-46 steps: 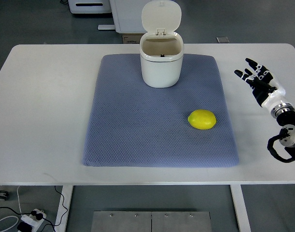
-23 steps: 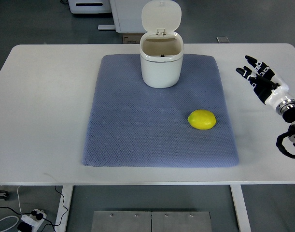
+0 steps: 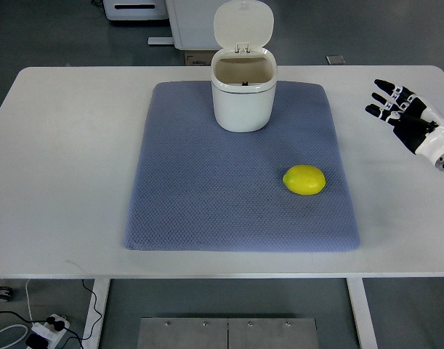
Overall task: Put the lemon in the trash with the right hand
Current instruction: 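Rotate the right hand palm-down and open its fingers, then reach the right hand toward the yellow lemon on the mat, then close the right hand fingers around the yellow lemon, then lift the lemon and carry it over the white trash bin, then lower the lemon into the bin and open the right hand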
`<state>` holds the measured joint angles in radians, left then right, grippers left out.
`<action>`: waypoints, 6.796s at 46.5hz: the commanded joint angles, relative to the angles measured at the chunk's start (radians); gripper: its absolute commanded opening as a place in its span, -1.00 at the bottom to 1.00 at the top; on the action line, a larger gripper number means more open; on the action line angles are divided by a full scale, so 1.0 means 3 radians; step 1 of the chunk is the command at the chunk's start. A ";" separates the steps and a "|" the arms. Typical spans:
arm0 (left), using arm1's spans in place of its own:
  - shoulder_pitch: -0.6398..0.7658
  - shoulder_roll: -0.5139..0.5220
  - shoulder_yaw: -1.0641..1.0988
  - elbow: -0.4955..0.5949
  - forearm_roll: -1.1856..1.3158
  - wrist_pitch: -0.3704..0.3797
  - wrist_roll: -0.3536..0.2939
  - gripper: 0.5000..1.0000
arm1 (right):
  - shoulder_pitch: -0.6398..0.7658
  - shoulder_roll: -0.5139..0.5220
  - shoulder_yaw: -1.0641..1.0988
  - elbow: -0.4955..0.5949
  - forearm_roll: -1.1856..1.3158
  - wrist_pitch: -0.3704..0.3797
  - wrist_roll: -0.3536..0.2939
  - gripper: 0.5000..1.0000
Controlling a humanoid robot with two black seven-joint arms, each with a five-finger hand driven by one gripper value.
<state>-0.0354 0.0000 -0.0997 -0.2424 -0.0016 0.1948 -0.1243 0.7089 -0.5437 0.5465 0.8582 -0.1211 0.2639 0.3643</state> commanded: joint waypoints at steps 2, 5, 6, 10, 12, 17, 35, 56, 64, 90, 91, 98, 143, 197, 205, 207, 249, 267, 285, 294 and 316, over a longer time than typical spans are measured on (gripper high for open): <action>0.0000 0.0000 0.0000 0.0000 0.0000 0.0000 0.0000 1.00 | 0.0015 -0.0003 -0.0027 0.0003 0.0000 -0.0005 0.0023 1.00; 0.0000 0.0000 0.0000 0.0000 0.0000 0.0000 0.0000 1.00 | 0.0030 -0.0033 -0.0042 0.0008 -0.0005 0.0000 0.0140 1.00; 0.0000 0.0000 0.0000 0.0000 0.0000 0.0000 0.0000 1.00 | 0.0030 -0.0054 -0.0058 0.0013 -0.0005 0.0000 0.0201 1.00; 0.0000 0.0000 0.0000 0.0000 0.0000 0.0000 0.0000 1.00 | 0.0030 -0.0110 -0.0149 0.0013 -0.0005 0.0000 0.0488 1.00; 0.0000 0.0000 0.0000 0.0000 0.0000 0.0000 0.0000 1.00 | 0.0035 -0.0120 -0.0211 0.0008 -0.0005 -0.0005 0.0590 1.00; 0.0000 0.0000 0.0000 0.0000 0.0000 0.0000 0.0000 1.00 | 0.0071 -0.0146 -0.0339 0.0018 -0.0138 0.0000 0.0774 1.00; 0.0000 0.0000 0.0000 0.0000 0.0000 0.0000 0.0000 1.00 | 0.0143 -0.0253 -0.0697 0.0069 -0.0711 -0.0016 0.0822 1.00; 0.0000 0.0000 0.0000 0.0000 0.0000 0.0000 0.0000 1.00 | 0.0219 -0.0325 -0.1106 0.0407 -0.1237 -0.0189 0.0754 1.00; 0.0000 0.0000 0.0000 0.0000 0.0000 0.0000 0.0000 1.00 | 0.0301 -0.0320 -0.1280 0.0504 -0.1411 -0.0282 0.0749 1.00; 0.0000 0.0000 0.0000 0.0000 0.0000 0.0000 0.0000 1.00 | 0.0746 -0.0269 -0.2098 0.0703 -0.1437 -0.0767 0.0677 1.00; 0.0000 0.0000 0.0000 0.0000 0.0000 0.0000 0.0000 1.00 | 0.0746 -0.0269 -0.2103 0.0703 -0.1432 -0.0767 0.0667 1.00; 0.0000 0.0000 0.0000 0.0000 0.0000 0.0000 0.0000 1.00 | 0.0746 -0.0228 -0.2113 0.0703 -0.1437 -0.0793 0.0642 1.00; 0.0000 0.0000 0.0000 0.0000 0.0000 0.0000 0.0000 1.00 | 0.0807 -0.0028 -0.2251 0.0586 -0.1478 -0.1013 0.0555 0.21; 0.0000 0.0000 0.0000 0.0000 0.0000 0.0000 0.0000 1.00 | 0.1492 -0.0397 -0.2333 0.0616 -0.1151 -0.0885 0.0366 -1.00; 0.0000 0.0000 0.0000 0.0000 0.0000 0.0000 0.0000 1.00 | 0.1763 -0.0391 -0.2343 0.0591 -0.0839 -0.0880 0.0248 -1.00; 0.0000 0.0000 0.0000 0.0000 0.0000 0.0000 0.0000 1.00 | 0.1835 -0.0381 -0.2348 0.0591 -0.0773 -0.0880 0.0202 -1.00; 0.0000 0.0000 0.0000 0.0000 0.0000 0.0000 0.0000 1.00 | 0.2668 0.0779 -0.2676 -0.0247 -0.0379 -0.0854 -0.0534 -1.00; 0.0000 0.0000 0.0000 0.0000 0.0000 0.0000 0.0000 1.00 | 0.2669 0.1214 -0.2849 -0.0605 -0.0384 -0.0854 -0.0729 -1.00; 0.0000 0.0000 0.0000 0.0000 0.0000 0.0000 0.0000 1.00 | 0.2628 0.1357 -0.2937 -0.0759 -0.0409 -0.0859 -0.0734 -1.00; 0.0000 0.0000 0.0000 0.0000 0.0000 0.0000 0.0000 1.00 | 0.2628 0.1362 -0.2937 -0.0759 -0.0409 -0.0864 -0.0734 -0.62; 0.0000 0.0000 0.0000 0.0000 0.0000 0.0000 0.0000 1.00 | 0.2633 0.1362 -0.2931 -0.0759 -0.0399 -0.0859 -0.0734 0.26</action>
<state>-0.0353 0.0000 -0.0997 -0.2424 -0.0015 0.1948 -0.1242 1.4969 -0.1350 -0.3329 0.6303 -0.2425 0.0061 0.1442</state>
